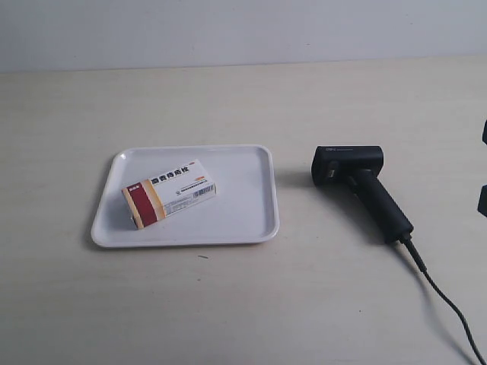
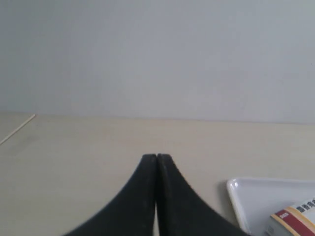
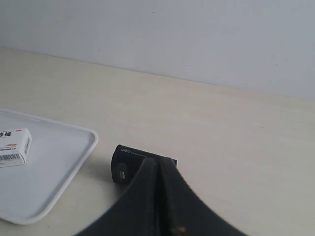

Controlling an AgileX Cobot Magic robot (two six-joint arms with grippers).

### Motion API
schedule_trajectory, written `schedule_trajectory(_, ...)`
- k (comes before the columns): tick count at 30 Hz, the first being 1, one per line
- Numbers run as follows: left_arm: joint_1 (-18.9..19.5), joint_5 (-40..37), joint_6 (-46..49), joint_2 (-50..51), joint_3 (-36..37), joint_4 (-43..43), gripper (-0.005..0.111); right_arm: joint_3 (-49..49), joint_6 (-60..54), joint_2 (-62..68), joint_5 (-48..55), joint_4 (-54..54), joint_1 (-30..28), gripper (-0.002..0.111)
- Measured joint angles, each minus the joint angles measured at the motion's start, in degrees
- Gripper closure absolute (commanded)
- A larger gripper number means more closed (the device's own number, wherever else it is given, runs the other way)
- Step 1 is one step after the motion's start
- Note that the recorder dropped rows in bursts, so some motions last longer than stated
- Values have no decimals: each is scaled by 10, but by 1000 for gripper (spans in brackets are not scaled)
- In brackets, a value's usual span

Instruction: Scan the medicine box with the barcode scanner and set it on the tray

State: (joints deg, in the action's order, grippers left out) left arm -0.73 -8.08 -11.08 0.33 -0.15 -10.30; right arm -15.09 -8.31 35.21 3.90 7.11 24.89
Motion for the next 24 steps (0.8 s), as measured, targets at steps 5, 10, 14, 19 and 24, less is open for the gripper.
schedule_trajectory(5,0,-21,43,0,1,38,105,0,0,0,0,0,0,108)
schedule_trajectory(10,0,-24,57,0,1,53,105,0,0,0,0,0,0,108)
schedule_trajectory(14,0,-24,68,0,1,58,105,0,0,0,0,0,0,108)
schedule_trajectory(19,0,-24,76,0,1,62,105,0,0,0,0,0,0,108)
schedule_trajectory(24,0,-24,76,0,1,62,105,0,0,0,0,0,0,108)
